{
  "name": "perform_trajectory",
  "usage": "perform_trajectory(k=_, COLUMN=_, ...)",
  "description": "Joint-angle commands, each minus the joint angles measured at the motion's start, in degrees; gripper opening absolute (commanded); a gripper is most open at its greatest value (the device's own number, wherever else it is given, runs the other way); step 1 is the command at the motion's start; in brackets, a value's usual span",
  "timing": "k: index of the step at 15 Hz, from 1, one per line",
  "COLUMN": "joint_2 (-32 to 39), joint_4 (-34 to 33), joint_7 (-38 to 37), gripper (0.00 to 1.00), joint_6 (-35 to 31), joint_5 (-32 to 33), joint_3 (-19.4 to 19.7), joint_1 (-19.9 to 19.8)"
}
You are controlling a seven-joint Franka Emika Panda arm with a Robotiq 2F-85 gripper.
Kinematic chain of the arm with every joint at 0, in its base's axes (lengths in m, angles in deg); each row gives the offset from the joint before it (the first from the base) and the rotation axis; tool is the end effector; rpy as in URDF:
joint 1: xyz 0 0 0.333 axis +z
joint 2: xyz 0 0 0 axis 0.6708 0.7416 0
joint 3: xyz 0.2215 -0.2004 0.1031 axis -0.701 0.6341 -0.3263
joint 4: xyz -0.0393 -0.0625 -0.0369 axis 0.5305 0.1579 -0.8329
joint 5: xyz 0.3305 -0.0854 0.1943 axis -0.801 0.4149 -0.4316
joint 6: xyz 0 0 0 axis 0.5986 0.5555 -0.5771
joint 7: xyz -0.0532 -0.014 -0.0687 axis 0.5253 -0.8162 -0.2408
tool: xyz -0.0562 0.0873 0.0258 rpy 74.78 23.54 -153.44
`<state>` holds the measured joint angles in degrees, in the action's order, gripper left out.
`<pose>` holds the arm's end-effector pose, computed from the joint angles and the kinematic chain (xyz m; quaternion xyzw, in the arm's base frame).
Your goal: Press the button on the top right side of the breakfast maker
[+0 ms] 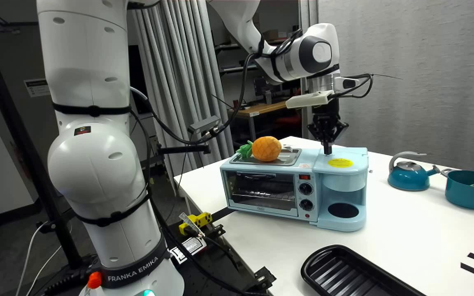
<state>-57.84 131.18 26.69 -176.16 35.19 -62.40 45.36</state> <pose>0.5851 0.0350 0.3335 0.9972 0.0522 -0.0152 0.0514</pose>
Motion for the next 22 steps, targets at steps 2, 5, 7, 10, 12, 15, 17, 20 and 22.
perform_trajectory(k=2, joint_2=-0.2, joint_4=2.4, joint_7=-2.3, gripper=0.00, joint_6=-0.9, joint_5=1.5, joint_3=0.8, joint_1=-0.3)
perform_trajectory(k=5, joint_2=-0.4, joint_4=4.4, joint_7=-3.7, gripper=0.00, joint_6=-3.1, joint_5=1.5, joint_3=1.3, joint_1=-0.6)
perform_trajectory(k=7, joint_2=-0.7, joint_4=6.5, joint_7=-4.7, gripper=0.00, joint_6=-5.5, joint_5=1.3, joint_3=1.3, joint_1=-0.7)
perform_trajectory(k=10, joint_2=-1.6, joint_4=11.1, joint_7=-6.3, gripper=0.00, joint_6=-10.6, joint_5=1.5, joint_3=1.6, joint_1=-0.9)
perform_trajectory(k=12, joint_2=-2.1, joint_4=13.4, joint_7=-7.4, gripper=0.00, joint_6=-13.0, joint_5=2.0, joint_3=2.0, joint_1=-1.1)
perform_trajectory(k=15, joint_2=-3.0, joint_4=14.9, joint_7=-8.2, gripper=0.00, joint_6=-15.1, joint_5=2.3, joint_3=2.5, joint_1=-1.4)
perform_trajectory(k=17, joint_2=-3.0, joint_4=15.3, joint_7=-8.9, gripper=0.00, joint_6=-15.8, joint_5=2.7, joint_3=2.8, joint_1=-1.6)
perform_trajectory(k=20, joint_2=-2.5, joint_4=14.6, joint_7=-9.4, gripper=0.00, joint_6=-15.8, joint_5=2.4, joint_3=2.9, joint_1=-1.7)
perform_trajectory(k=22, joint_2=-2.4, joint_4=14.0, joint_7=-10.0, gripper=0.00, joint_6=-15.7, joint_5=2.7, joint_3=3.1, joint_1=-1.8)
